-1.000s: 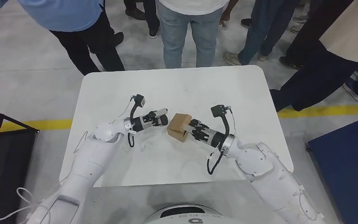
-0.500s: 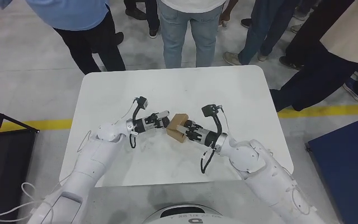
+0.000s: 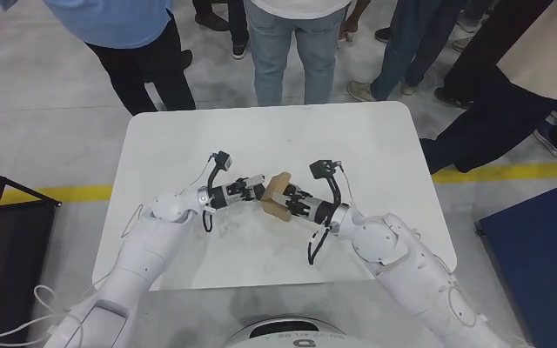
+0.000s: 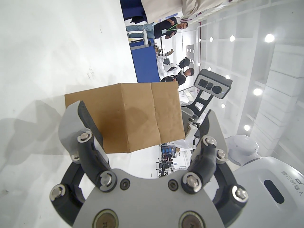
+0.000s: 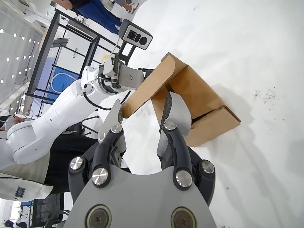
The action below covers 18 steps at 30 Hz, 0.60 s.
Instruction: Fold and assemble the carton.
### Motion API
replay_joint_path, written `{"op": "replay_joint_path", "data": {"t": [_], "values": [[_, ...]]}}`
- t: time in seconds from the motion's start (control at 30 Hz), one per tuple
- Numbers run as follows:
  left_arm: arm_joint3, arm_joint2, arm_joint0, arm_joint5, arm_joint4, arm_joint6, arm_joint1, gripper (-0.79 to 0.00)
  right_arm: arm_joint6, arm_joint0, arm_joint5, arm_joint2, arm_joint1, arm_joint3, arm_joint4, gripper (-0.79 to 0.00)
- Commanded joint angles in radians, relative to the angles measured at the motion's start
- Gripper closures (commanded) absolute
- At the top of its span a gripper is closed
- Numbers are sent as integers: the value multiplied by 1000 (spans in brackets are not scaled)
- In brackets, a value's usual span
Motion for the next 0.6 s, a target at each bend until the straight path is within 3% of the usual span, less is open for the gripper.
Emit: {"op": "replay_joint_path", "data": {"t": [0.0,0.27,0.43,0.53,0.57], "values": [[-4,-2,3,-1,2,1,1,-785,-3,-2,10,3,0,0,-11,-345],[-12,-35,26,-19,-31,19,8,-785,-54,-104,-22,141,22,-76,15,-357],[-32,-38,27,-47,-54,25,5,-785,-60,-156,-17,178,33,-165,-87,-391],[-21,-33,16,-54,-80,52,-2,-785,-65,-146,20,141,30,-186,-180,-548],[-9,-31,10,-51,-86,64,-5,-785,-72,-142,34,128,28,-189,-207,-566]]}}
